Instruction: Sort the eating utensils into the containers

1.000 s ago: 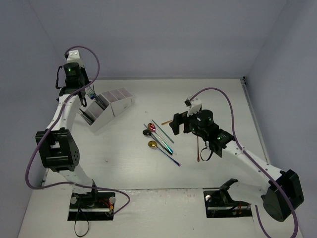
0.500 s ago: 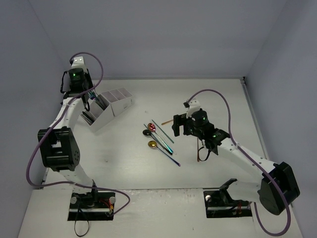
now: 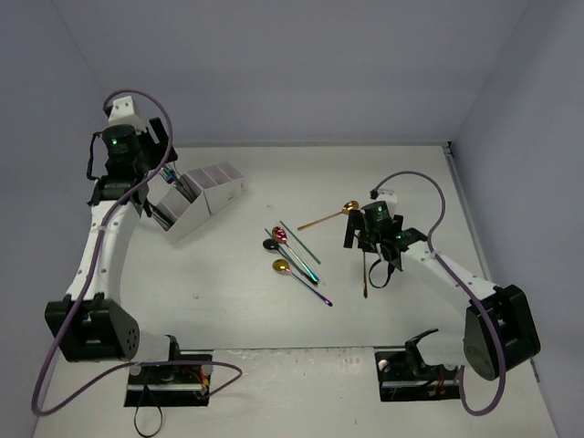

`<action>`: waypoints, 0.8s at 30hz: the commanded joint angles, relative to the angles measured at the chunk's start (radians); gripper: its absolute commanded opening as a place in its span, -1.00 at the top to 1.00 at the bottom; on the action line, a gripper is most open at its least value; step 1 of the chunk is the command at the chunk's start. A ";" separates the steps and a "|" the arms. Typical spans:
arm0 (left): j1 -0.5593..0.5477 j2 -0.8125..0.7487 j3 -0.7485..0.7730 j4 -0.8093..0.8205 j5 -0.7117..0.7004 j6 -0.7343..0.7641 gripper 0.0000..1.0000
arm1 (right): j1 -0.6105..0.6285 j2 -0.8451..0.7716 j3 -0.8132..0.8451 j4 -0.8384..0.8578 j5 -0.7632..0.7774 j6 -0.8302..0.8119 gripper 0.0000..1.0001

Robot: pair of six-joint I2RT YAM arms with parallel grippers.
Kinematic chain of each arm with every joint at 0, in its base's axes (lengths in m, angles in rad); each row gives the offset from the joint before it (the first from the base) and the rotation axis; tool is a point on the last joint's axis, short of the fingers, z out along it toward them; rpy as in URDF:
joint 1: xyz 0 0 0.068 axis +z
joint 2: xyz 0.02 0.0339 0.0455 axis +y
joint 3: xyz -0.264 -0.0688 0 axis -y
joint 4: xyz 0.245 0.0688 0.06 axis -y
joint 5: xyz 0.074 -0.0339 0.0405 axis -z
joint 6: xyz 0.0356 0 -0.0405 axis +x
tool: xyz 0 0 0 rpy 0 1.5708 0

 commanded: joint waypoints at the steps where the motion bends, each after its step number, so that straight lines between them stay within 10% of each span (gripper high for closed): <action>1: -0.011 -0.196 -0.144 -0.110 0.134 -0.086 -0.46 | -0.026 0.073 0.051 -0.015 -0.038 0.042 -0.70; 12: -0.107 -0.557 -0.521 -0.184 0.237 -0.060 -0.46 | -0.048 0.216 0.052 -0.012 -0.047 0.055 -0.15; 24: -0.186 -0.557 -0.583 -0.179 0.214 -0.034 -0.46 | -0.061 0.310 0.056 -0.010 -0.052 0.039 0.47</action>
